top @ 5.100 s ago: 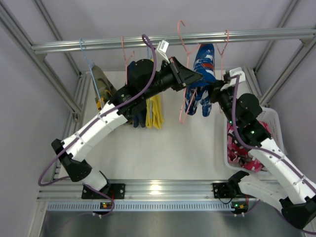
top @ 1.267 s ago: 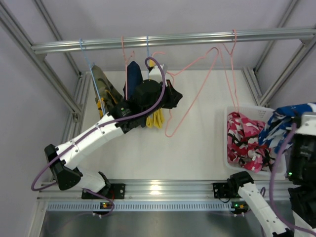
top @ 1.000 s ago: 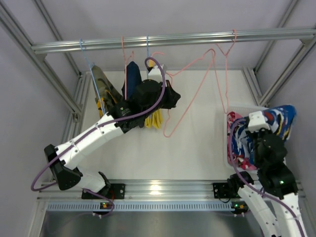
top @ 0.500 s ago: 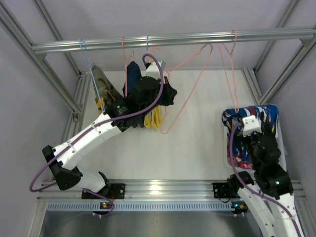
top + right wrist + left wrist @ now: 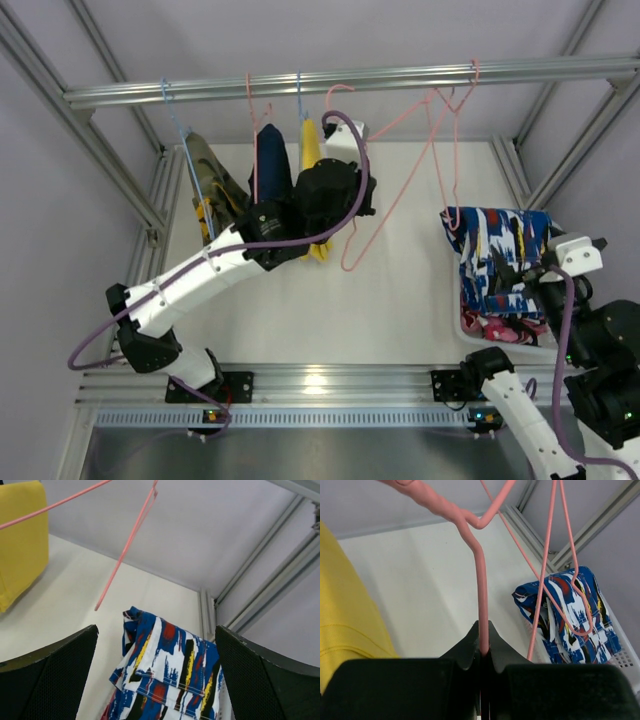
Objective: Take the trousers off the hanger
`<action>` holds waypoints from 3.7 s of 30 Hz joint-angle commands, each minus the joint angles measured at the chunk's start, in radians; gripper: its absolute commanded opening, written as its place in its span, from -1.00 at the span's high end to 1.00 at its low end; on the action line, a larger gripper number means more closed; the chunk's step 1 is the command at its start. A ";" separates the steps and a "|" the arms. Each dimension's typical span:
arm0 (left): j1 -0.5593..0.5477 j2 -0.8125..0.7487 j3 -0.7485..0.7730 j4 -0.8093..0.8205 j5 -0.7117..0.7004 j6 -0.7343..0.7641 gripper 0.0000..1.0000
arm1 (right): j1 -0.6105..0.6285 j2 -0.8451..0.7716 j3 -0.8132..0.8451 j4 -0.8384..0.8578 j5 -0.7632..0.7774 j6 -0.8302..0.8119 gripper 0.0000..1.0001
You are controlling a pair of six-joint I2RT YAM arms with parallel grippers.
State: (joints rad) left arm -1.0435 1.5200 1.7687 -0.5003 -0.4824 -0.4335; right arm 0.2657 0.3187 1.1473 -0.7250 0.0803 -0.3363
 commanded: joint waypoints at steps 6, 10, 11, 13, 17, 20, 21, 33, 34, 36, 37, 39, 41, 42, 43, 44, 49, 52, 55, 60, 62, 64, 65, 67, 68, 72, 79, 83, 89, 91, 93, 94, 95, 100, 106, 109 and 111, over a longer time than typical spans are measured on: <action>-0.052 0.153 0.217 -0.033 -0.271 0.180 1.00 | -0.006 0.071 0.017 0.013 -0.074 0.054 -0.96; -0.056 0.172 0.230 -0.060 -0.300 0.210 1.00 | -0.005 0.086 0.058 0.013 -0.135 0.092 -0.93; -0.056 0.169 0.222 -0.066 -0.308 0.213 1.00 | -0.006 0.085 0.061 0.016 -0.161 0.115 -0.92; -0.056 0.146 0.184 -0.063 -0.329 0.205 1.00 | -0.006 0.073 0.045 0.058 -0.267 0.158 -0.87; -0.059 0.114 0.170 -0.064 -0.334 0.139 1.00 | -0.008 0.077 -0.059 0.267 -0.522 0.410 -0.60; -0.064 0.103 0.175 -0.067 -0.331 0.096 1.00 | -0.008 0.167 -0.129 0.491 -0.684 0.630 -0.48; -0.064 0.095 0.173 -0.069 -0.326 0.084 1.00 | -0.006 0.201 -0.139 0.551 -0.711 0.693 -0.48; -0.064 0.086 0.199 -0.069 -0.231 0.024 1.00 | 0.285 0.448 -0.198 0.935 -0.666 0.890 -0.27; -0.064 0.085 0.199 -0.069 -0.226 0.016 1.00 | 0.291 0.457 -0.204 0.940 -0.651 0.892 -0.26; -0.064 0.085 0.199 -0.069 -0.222 0.015 1.00 | 0.308 0.468 -0.204 0.944 -0.625 0.884 -0.23; -0.064 0.085 0.202 -0.069 -0.220 0.012 1.00 | 0.313 0.480 -0.201 0.949 -0.607 0.861 -0.21; -0.064 0.088 0.202 -0.070 -0.216 0.009 1.00 | 0.329 0.496 -0.196 0.943 -0.585 0.830 -0.19; -0.064 0.088 0.206 -0.075 -0.209 0.003 1.00 | 0.339 0.514 -0.196 0.946 -0.568 0.795 -0.16; -0.064 0.088 0.206 -0.075 -0.205 -0.001 1.00 | 0.351 0.529 -0.193 0.938 -0.557 0.783 -0.14; -0.064 0.086 0.204 -0.076 -0.202 -0.005 1.00 | 0.354 0.537 -0.193 0.934 -0.548 0.769 -0.15; -0.066 0.088 0.207 -0.076 -0.200 -0.007 1.00 | 0.359 0.543 -0.192 0.931 -0.542 0.763 -0.14; -0.064 0.091 0.210 -0.080 -0.186 -0.013 1.00 | 0.380 0.568 -0.199 0.926 -0.508 0.740 -0.11; -0.064 0.092 0.210 -0.084 -0.182 -0.020 1.00 | 0.389 0.576 -0.215 0.972 -0.513 0.747 -0.09; -0.064 0.095 0.210 -0.087 -0.180 -0.027 1.00 | 0.405 0.594 -0.216 0.995 -0.511 0.744 -0.02; -0.066 0.101 0.219 -0.090 -0.177 -0.042 1.00 | 0.422 0.615 -0.225 1.006 -0.491 0.734 0.15; -0.064 0.104 0.225 -0.092 -0.177 -0.044 1.00 | 0.426 0.620 -0.225 1.009 -0.491 0.729 0.30; -0.064 0.103 0.229 -0.092 -0.174 -0.045 1.00 | 0.428 0.623 -0.224 1.009 -0.494 0.720 0.49; -0.064 0.103 0.227 -0.092 -0.173 -0.045 1.00 | 0.428 0.617 -0.221 1.009 -0.498 0.715 0.85; -0.064 0.095 0.215 -0.089 -0.174 -0.037 1.00 | 0.426 0.606 -0.221 1.001 -0.488 0.704 1.00; -0.064 0.092 0.209 -0.086 -0.177 -0.034 1.00 | 0.425 0.602 -0.218 0.994 -0.484 0.703 1.00; -0.062 0.066 0.172 -0.052 -0.190 0.033 0.56 | 0.414 0.547 -0.212 0.958 -0.493 0.724 1.00; -0.061 -0.033 0.060 0.002 -0.052 0.131 -0.67 | 0.388 0.456 -0.225 0.871 -0.447 0.753 1.00; -0.062 -0.133 -0.061 0.085 0.013 0.183 -0.98 | 0.372 0.442 -0.219 0.854 -0.467 0.776 1.00; -0.061 -0.217 -0.127 0.103 0.060 0.318 -0.98 | 0.360 0.430 -0.257 0.832 -0.484 0.826 1.00; -0.061 -0.294 -0.205 0.240 0.077 0.370 -0.98 | 0.348 0.431 -0.261 0.835 -0.478 0.844 1.00; -0.061 -0.334 -0.271 0.282 0.146 0.426 -0.98 | 0.342 0.434 -0.258 0.838 -0.468 0.868 1.00; -0.061 -0.348 -0.272 0.282 0.154 0.433 -0.98 | 0.333 0.437 -0.258 0.835 -0.467 0.881 1.00; -0.061 -0.347 -0.247 0.258 0.148 0.468 -0.98 | 0.323 0.442 -0.253 0.834 -0.461 0.911 1.00; -0.061 -0.346 -0.213 0.298 0.039 0.576 -0.98 | 0.224 0.477 -0.203 0.860 -0.481 1.060 1.00; -0.061 -0.282 -0.089 0.258 0.001 0.587 -0.98 | 0.173 0.571 -0.146 0.883 -0.496 1.161 1.00; -0.061 -0.284 -0.101 0.284 -0.004 0.605 -0.98 | 0.141 0.617 -0.112 0.935 -0.545 1.177 1.00; -0.061 -0.306 -0.133 0.322 -0.001 0.642 -0.98 | 0.133 0.641 -0.095 0.946 -0.560 1.166 1.00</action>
State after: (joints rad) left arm -1.1049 1.2350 1.6455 -0.2573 -0.4610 0.1490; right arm 0.4202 0.9428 0.9791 0.1131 -0.4374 0.7990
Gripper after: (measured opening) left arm 0.990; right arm 0.025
